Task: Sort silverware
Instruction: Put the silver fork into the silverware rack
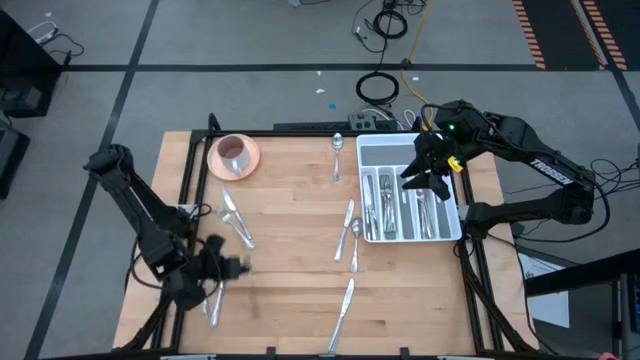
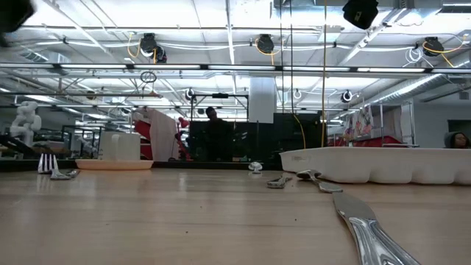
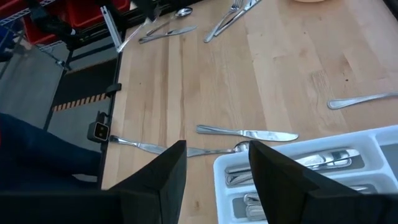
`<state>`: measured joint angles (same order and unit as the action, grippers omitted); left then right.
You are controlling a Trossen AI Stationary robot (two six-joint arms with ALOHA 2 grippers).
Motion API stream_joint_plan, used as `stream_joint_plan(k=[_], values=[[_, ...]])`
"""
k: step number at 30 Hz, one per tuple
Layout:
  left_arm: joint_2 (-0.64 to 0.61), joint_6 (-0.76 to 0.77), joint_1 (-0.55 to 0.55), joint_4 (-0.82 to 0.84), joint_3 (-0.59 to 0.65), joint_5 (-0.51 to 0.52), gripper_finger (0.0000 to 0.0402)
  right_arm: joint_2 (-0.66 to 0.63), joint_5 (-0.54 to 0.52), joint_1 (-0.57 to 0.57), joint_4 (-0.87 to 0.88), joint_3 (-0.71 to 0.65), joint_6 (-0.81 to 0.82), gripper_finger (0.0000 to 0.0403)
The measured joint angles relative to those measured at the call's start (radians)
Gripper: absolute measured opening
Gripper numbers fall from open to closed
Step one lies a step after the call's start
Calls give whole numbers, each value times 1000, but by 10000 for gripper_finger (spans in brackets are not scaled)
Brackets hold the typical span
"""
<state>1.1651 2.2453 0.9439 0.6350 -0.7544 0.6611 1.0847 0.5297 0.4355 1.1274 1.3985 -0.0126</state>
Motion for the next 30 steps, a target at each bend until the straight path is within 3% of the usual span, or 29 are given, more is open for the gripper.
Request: stream_joint_plan(k=[2, 4, 7, 10, 12, 15, 19, 23, 30], values=[[-28, -11, -20, 2, 0, 206, 3, 0, 0, 0, -3, 0, 0, 167], [-50, -64, -58, 2, 0, 337, 3, 0, 0, 0, -3, 0, 0, 167], [-72, -196, -156, -12, 1, 363, 3, 0, 24, 0, -3, 0, -5, 167], [-76, -402, -269, -142, 3, 347, 3, -2, 75, 0, -18, 0, -6, 167], [-75, -605, -359, -288, 3, 276, 3, -6, 122, 0, -31, 0, 0, 167], [-56, -909, -513, -537, 3, 91, 3, -20, 159, 0, -40, 0, 21, 167], [-14, -1168, -720, -787, 3, -156, 2, -59, 159, 0, -38, 0, 51, 167], [72, -1288, -908, -972, 2, -404, 2, -112, 156, 0, -39, 0, 78, 167], [323, -1308, -1116, -1270, -29, -754, 2, -184, 76, 0, -49, 0, 99, 167]])
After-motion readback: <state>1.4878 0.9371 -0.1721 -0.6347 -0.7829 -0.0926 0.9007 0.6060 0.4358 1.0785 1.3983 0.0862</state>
